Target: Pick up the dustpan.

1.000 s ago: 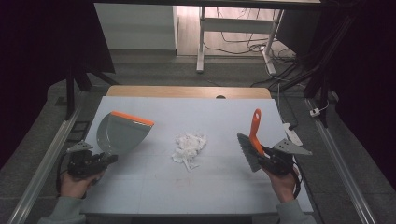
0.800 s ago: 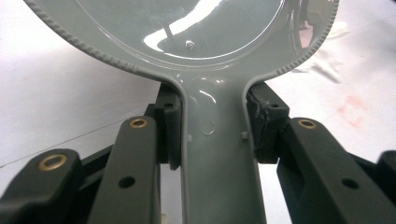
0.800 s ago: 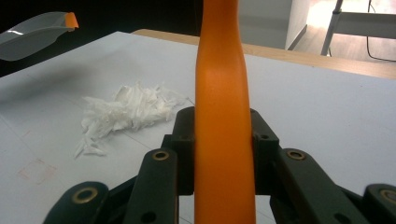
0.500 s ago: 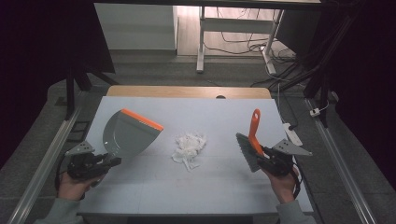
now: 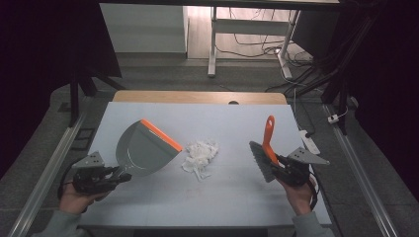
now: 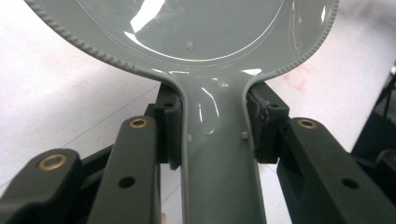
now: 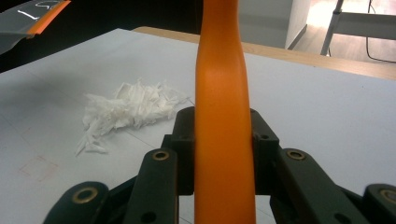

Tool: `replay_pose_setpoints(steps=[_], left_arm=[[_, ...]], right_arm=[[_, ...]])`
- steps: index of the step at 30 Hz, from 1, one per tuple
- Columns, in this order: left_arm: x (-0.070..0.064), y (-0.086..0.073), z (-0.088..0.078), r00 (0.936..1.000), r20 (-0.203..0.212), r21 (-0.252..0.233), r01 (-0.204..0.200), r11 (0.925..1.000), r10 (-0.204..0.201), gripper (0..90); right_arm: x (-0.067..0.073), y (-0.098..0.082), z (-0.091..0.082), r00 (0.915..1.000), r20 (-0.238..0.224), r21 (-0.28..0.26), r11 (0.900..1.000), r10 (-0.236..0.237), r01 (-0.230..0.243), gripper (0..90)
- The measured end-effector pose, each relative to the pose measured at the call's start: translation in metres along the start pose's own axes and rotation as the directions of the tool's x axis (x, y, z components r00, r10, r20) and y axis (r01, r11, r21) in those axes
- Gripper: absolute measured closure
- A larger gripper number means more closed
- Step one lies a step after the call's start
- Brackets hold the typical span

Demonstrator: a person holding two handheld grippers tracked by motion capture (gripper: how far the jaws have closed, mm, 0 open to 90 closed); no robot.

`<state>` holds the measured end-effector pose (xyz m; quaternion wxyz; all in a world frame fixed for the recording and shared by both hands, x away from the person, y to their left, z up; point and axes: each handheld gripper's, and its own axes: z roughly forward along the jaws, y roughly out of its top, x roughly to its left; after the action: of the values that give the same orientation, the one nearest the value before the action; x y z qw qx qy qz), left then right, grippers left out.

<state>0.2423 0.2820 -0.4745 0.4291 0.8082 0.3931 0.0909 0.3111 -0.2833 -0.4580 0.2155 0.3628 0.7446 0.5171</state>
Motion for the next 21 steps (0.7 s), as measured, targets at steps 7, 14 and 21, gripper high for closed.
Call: replay_pose_setpoints(steps=[7,14,21], left_arm=[[-0.002,-0.001,-0.002,0.9987,0.041,0.021,-0.03,0.9993,0.029,60.9],[-0.01,-0.004,-0.002,0.99,0.096,0.051,-0.108,0.9928,0.103,61.0],[-0.013,-0.005,0.002,0.9878,0.109,0.075,-0.12,0.99,0.111,61.0]], right_arm=[[0.0,-0.001,0.0,1.0,-0.001,0.004,1.0,0.001,-0.001,70.0],[0.0,0.0,0.0,1.0,-0.003,0.002,1.0,-0.003,0.003,70.0],[-0.001,0.001,0.001,1.0,-0.003,0.0,1.0,-0.003,0.003,70.0]])
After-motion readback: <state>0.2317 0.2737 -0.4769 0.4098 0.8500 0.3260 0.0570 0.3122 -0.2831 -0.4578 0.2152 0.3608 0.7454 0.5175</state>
